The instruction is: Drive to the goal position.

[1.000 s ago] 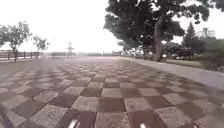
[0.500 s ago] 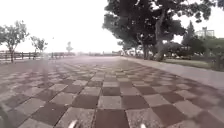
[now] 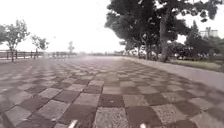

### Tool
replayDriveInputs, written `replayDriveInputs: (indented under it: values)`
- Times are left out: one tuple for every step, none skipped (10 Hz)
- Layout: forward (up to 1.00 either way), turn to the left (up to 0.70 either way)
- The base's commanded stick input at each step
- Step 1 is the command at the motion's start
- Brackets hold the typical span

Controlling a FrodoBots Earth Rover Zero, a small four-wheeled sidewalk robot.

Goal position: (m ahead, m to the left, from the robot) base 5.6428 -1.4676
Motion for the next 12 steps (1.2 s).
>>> replayDriveInputs:
  values:
    - [0.70, 0.00]
    - [0.70, 0.00]
    - [0.70, 0.00]
    - [0.70, 0.00]
    - [0.70, 0.00]
    - [0.70, 0.00]
    - [0.70, 0.00]
    - [0.70, 0.00]
    - [0.70, 0.00]
    - [0.70, 0.00]
    - [0.70, 0.00]
    - [0.70, 0.00]
